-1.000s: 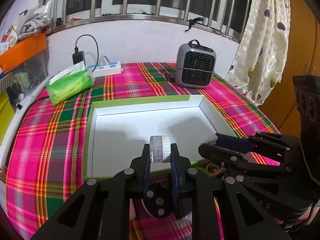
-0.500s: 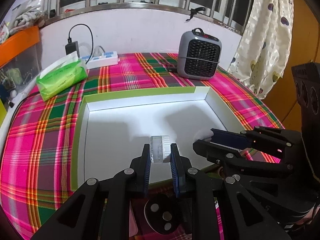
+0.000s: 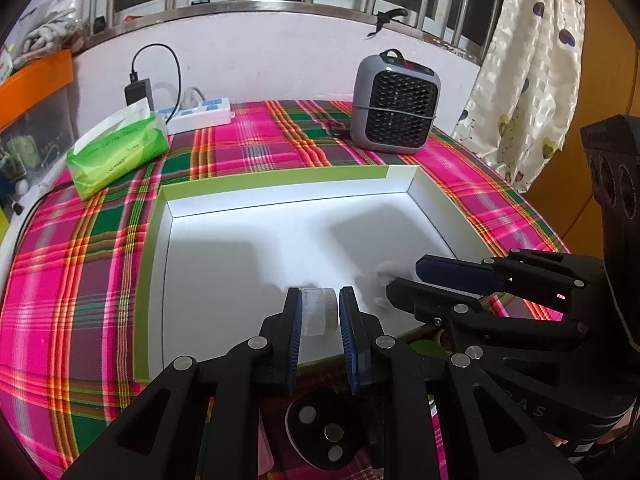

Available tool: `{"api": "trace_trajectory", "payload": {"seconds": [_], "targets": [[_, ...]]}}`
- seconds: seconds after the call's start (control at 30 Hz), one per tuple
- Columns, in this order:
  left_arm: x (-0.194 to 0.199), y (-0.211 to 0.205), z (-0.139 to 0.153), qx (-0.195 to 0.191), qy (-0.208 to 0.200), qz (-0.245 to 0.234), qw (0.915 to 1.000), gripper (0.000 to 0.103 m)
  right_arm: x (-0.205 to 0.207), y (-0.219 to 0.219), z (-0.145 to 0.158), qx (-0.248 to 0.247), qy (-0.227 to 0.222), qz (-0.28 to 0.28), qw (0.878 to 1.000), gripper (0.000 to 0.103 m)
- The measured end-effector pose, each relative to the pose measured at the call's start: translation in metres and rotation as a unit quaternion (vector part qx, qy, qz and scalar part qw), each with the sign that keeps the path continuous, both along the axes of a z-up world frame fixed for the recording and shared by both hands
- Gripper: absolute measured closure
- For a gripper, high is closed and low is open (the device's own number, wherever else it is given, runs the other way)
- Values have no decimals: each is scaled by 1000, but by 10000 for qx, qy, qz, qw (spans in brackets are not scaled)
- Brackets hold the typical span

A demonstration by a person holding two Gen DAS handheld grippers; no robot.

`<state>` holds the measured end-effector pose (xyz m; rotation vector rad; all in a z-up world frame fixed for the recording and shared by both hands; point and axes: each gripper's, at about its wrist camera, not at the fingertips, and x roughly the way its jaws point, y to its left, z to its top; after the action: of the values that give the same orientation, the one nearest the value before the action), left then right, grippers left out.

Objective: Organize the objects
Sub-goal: 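Carry both items into the white box and open both tools to release them, then withdraw both open tools from the box back toward the item cluster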

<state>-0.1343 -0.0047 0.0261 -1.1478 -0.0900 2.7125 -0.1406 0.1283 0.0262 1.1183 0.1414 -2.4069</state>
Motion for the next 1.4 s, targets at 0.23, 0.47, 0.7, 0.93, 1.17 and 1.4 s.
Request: {"api": "trace_trajectory", "payload": {"seconds": [0.23,0.47,0.7,0.93,1.17,1.4], "targets": [[5,-3,3,99,50,54,9999,86,8,-1,7,-49,133,65,9999,68],[16,-1,9,118,133,56,9998,86,20,-1,12,-63,232,112,9996,67],[33,0,14,114,188,85,9997,86,38,4,20,-99,321,94,9994,67],[57,0,15,82,208,104,9997,86,60,10,24,-153,383,101,9991,66],[80,-6,9,106,174,149,9997,86,79,20,21,-184,365,59,9991,66],[94,-14,4,151,135,239,9995,86,88,27,13,-183,277,27,9994,67]]}}
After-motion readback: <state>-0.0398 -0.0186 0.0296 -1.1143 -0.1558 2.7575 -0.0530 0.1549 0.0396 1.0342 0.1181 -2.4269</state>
